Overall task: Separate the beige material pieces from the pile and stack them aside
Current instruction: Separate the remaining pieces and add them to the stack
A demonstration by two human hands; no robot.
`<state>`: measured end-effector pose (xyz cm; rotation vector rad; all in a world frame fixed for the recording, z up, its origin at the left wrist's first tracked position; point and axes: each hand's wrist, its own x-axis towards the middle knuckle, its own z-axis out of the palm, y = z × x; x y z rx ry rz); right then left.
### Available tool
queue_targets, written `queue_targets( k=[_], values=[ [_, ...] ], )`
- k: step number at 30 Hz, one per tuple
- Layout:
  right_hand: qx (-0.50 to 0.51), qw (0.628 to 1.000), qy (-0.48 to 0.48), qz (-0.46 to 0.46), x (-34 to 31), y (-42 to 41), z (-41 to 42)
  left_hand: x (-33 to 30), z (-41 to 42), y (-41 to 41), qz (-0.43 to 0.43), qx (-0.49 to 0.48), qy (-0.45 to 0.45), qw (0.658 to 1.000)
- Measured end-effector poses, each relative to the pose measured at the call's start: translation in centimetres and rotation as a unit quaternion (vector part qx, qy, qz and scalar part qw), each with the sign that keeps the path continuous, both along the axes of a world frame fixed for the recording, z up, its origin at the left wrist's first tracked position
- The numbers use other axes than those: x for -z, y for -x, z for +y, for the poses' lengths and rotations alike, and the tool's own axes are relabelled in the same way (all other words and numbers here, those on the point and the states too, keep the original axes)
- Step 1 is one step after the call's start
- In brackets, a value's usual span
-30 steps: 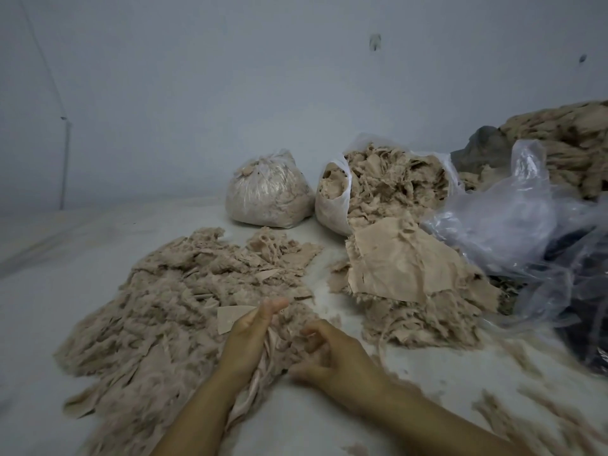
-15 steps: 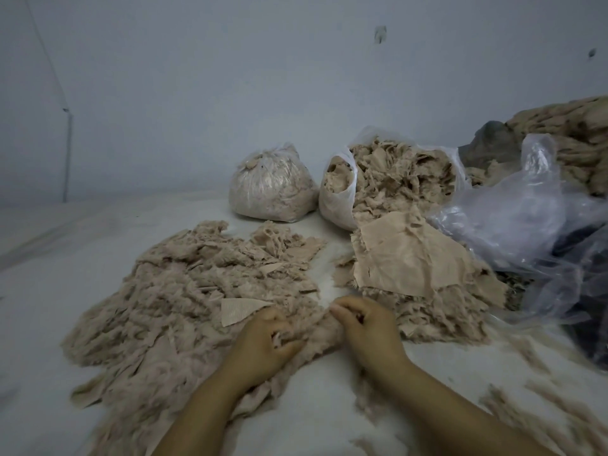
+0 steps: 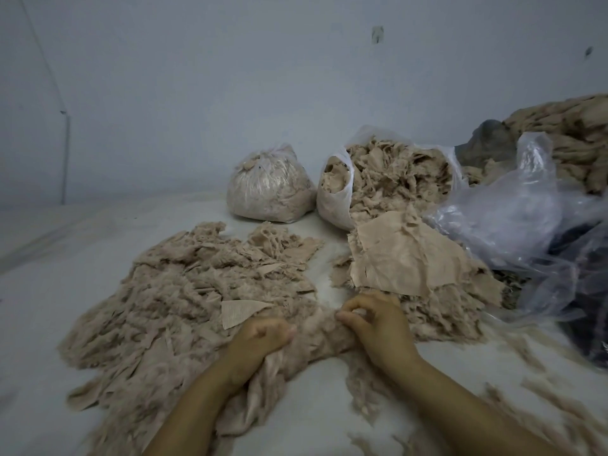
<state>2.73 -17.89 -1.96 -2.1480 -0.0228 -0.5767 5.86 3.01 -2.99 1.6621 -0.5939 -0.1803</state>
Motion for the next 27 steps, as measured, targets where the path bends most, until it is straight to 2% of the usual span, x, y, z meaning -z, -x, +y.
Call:
queue_targets(
  k=[2,5,6,8,10,11,13,16,18,20,22,24,26,27],
  values=[
    [-0.03,0.999,-0.041,-0.003,0.1,0.2,-0.6,0.2,-0.2,0.1,-0.005,0.013,-0.059,0.998],
    [-0.134,0.985,-0.087,0.059,0.2,1.0,-1.1,0.0,-0.6,-0.1,-0.093,-0.073,-0.062,0.991],
    [-0.141,0.982,-0.098,0.08,0.3,1.3,-1.1,-0.1,-0.7,-0.1,-0.114,-0.078,-0.074,0.988],
    [-0.098,0.985,-0.109,0.097,0.5,1.3,-1.3,0.2,-0.7,-0.4,-0.16,-0.008,-0.19,0.969],
    [-0.051,0.992,-0.071,0.093,0.7,1.0,-1.3,1.0,-0.8,-0.4,-0.182,0.08,-0.346,0.917],
    [-0.043,0.992,-0.036,0.115,0.6,0.9,-1.2,1.1,-0.9,-0.4,-0.181,0.095,-0.396,0.895],
    [-0.055,0.982,-0.013,0.179,1.0,0.7,-1.0,1.2,-1.0,-0.4,-0.159,0.075,-0.438,0.881],
    [-0.047,0.973,-0.066,0.216,0.9,0.7,-0.9,1.1,-1.2,-0.5,-0.195,-0.051,-0.451,0.869],
    [-0.039,0.974,-0.063,0.215,0.9,0.7,-0.8,1.1,-1.5,-0.3,-0.249,-0.162,-0.383,0.875],
    [-0.044,0.975,-0.056,0.212,1.1,0.7,-0.7,1.0,-1.6,-0.3,-0.265,-0.261,-0.289,0.882],
    [-0.063,0.974,-0.069,0.205,1.2,0.9,-0.4,0.9,-1.9,-0.4,-0.32,-0.247,-0.247,0.881],
    [-0.068,0.978,-0.073,0.186,1.6,1.0,-0.3,0.9,-2.3,-0.1,-0.388,-0.141,-0.259,0.873],
    [-0.055,0.982,-0.047,0.172,1.8,1.1,-0.3,1.6,-2.6,-0.2,-0.384,-0.082,-0.303,0.869],
    [-0.048,0.984,-0.018,0.173,1.8,1.2,-0.4,1.7,-2.5,-0.5,-0.335,-0.105,-0.305,0.885]
  ],
)
